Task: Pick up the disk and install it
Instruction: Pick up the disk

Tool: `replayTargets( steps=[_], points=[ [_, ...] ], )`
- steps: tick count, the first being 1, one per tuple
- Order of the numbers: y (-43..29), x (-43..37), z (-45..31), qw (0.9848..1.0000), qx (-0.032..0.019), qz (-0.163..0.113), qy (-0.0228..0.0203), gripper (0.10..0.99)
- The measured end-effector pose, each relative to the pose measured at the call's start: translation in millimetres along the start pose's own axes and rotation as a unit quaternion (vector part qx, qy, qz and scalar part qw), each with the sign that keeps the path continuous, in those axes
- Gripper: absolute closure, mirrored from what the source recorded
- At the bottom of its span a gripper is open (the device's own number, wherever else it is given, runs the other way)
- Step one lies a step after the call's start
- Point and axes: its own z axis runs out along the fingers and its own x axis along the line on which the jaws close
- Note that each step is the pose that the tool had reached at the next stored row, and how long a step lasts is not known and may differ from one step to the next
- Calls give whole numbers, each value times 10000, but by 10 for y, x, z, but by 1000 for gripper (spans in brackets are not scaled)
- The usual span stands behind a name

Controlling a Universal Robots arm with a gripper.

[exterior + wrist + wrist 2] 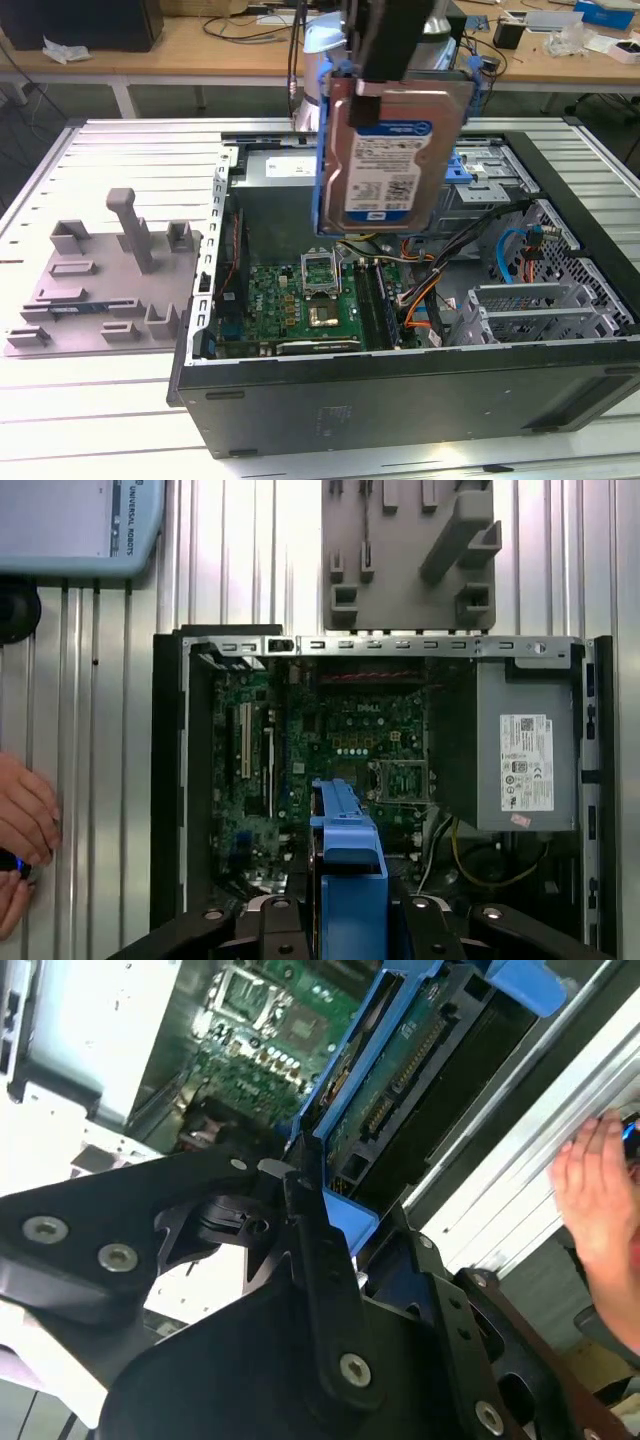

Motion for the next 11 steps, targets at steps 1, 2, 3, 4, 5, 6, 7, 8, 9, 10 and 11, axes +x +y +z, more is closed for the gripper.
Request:
replayTargets(
  steps=[1, 2, 3, 4, 5, 6, 7, 8, 9, 10, 11],
  points=[
    [-44, 18, -1, 10000, 0, 0, 0, 722],
    [-118, 47, -4, 10000, 0, 0, 0, 722],
    [-156, 62, -6, 10000, 1, 0, 0, 722],
    [-178, 71, -7, 10000, 0, 0, 0, 722],
    [-206, 82, -7, 10000, 0, 0, 0, 722],
    [-215, 86, -8, 10000, 0, 0, -1, 722],
    [-218, 86, -7, 10000, 1, 0, 0, 722],
    [-218, 86, -8, 10000, 0, 0, 0, 722],
    [-217, 87, -8, 10000, 0, 1, 1, 722],
    [-217, 87, -8, 10000, 0, 1, 2, 722],
    [-217, 87, -8, 10000, 0, 1, 2, 722]
  ],
)
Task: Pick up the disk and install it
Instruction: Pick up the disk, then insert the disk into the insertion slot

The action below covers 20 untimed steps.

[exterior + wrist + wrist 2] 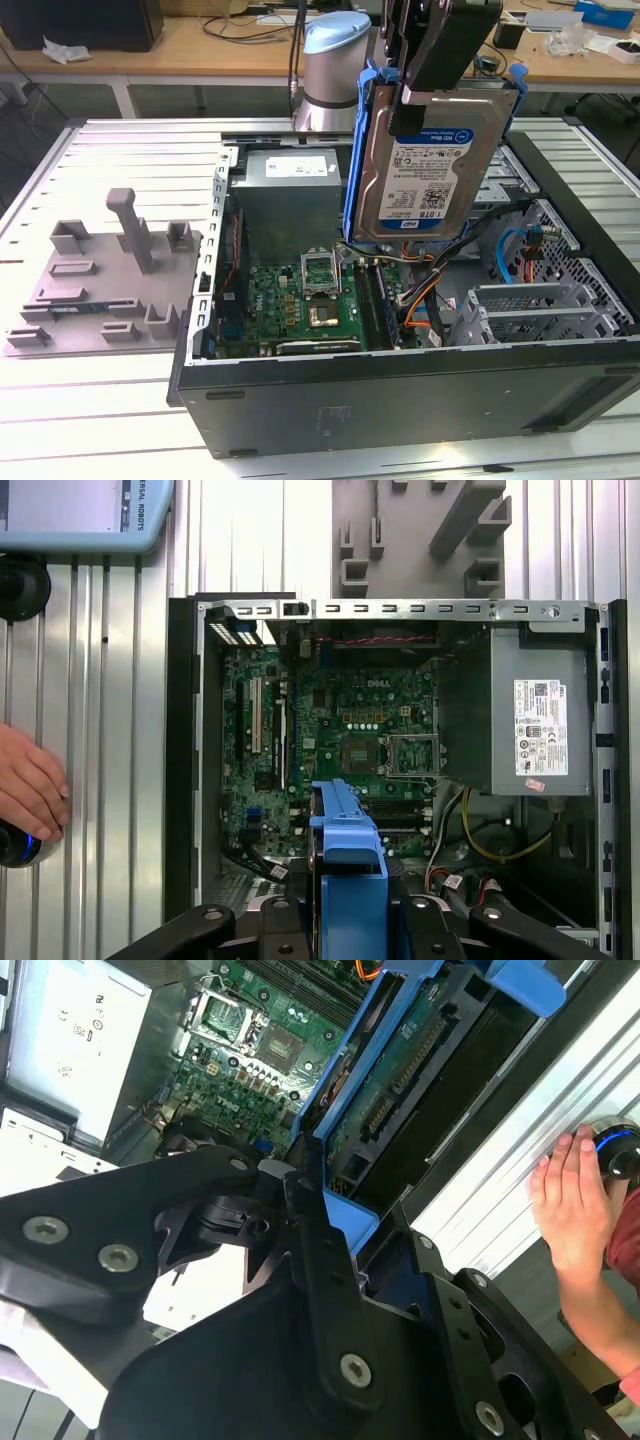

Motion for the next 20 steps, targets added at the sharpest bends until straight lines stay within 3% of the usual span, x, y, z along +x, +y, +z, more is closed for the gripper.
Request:
replayTargets(
  steps=[20],
  points=[
    [0, 0, 0, 10000, 0, 0, 2, 722]
  ],
)
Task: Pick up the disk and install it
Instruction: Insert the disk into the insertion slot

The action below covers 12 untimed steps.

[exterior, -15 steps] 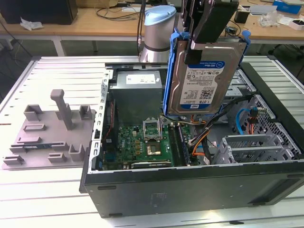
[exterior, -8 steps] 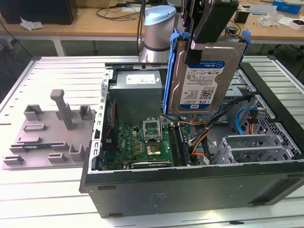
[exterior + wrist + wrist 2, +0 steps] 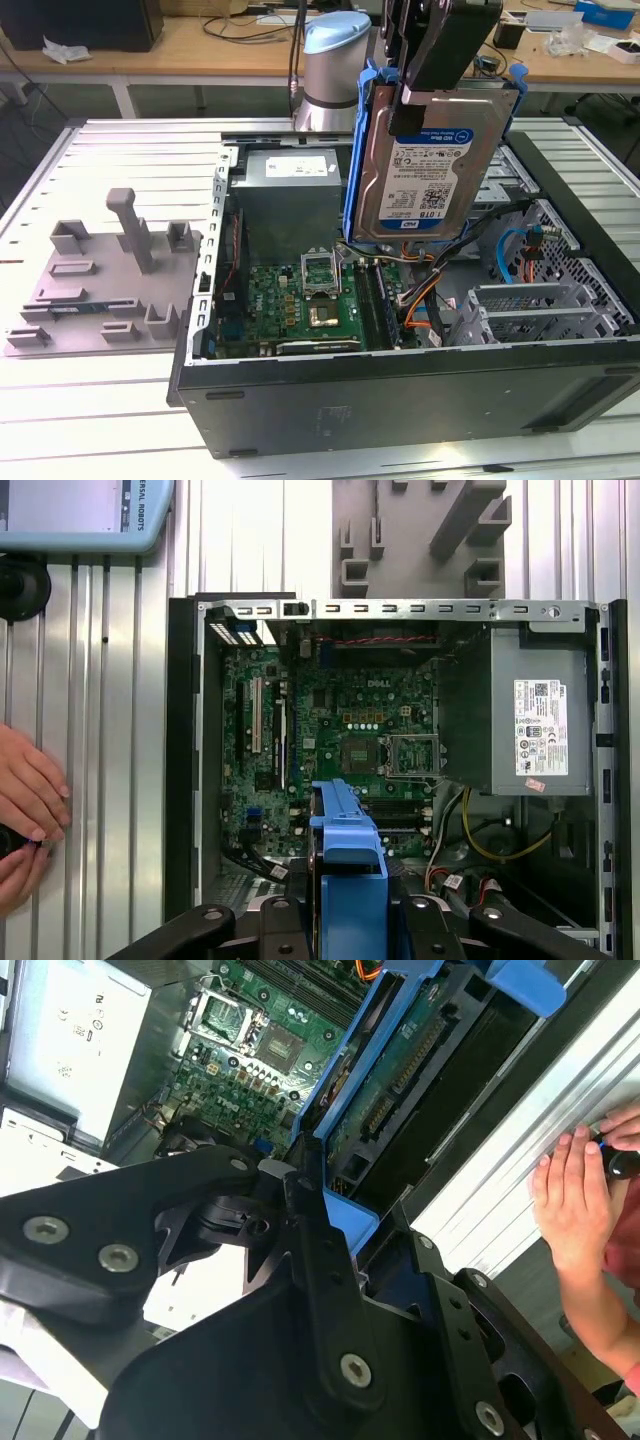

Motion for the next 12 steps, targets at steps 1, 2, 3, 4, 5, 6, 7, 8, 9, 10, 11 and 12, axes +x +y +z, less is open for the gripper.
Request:
replayTargets(
  steps=[1, 2, 3, 4, 5, 6, 7, 8, 9, 10, 11, 12],
  points=[
    [0, 0, 0, 10000, 0, 0, 0, 722],
    [0, 0, 0, 10000, 0, 0, 0, 722],
    [0, 0, 0, 10000, 0, 0, 0, 722],
    [0, 0, 0, 10000, 0, 0, 0, 722],
    [0, 0, 0, 10000, 0, 0, 0, 722],
    [0, 0, 0, 10000, 0, 0, 0, 722],
    [0, 0, 0, 10000, 0, 0, 0, 722],
    [0, 0, 1, 10000, 0, 0, -2, 722],
    [0, 0, 2, 10000, 0, 0, -7, 722],
    [1, 3, 2, 10000, 0, 0, -15, 722],
    [0, 12, 3, 10000, 0, -2, -33, 722],
    [0, 20, 4, 10000, 0, -3, -49, 722]
  ],
)
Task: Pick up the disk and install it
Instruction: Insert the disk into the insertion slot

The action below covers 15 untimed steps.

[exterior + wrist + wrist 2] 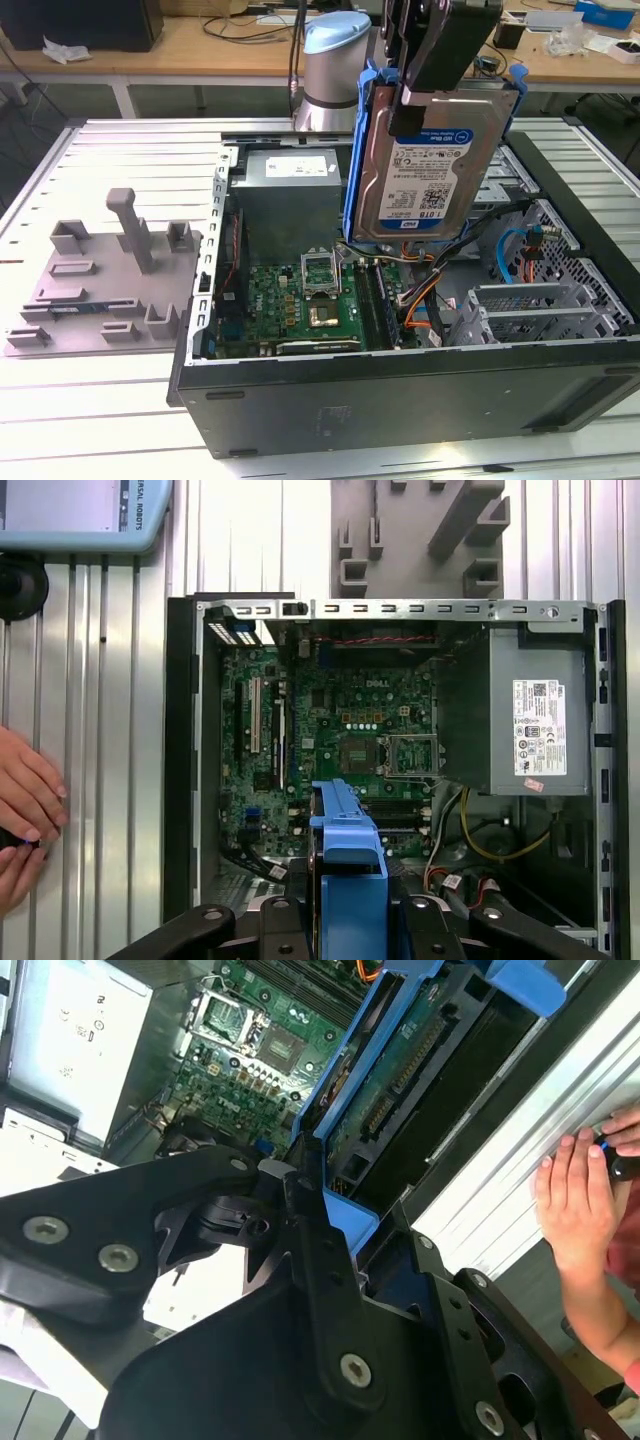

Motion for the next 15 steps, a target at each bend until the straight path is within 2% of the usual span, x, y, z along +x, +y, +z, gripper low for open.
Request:
replayTargets(
  steps=[2, 5, 6, 10, 15],
  points=[
    [1, 29, 3, 10000, 1, -2, -52, 722],
    [2, 83, 5, 9999, 1, -5, -102, 722],
    [2, 141, 8, 9999, 1, -6, -123, 722],
    [3, 284, 14, 9998, 1, -8, -176, 722],
    [0, 427, 24, 9997, 2, -12, -261, 722]
  ],
)
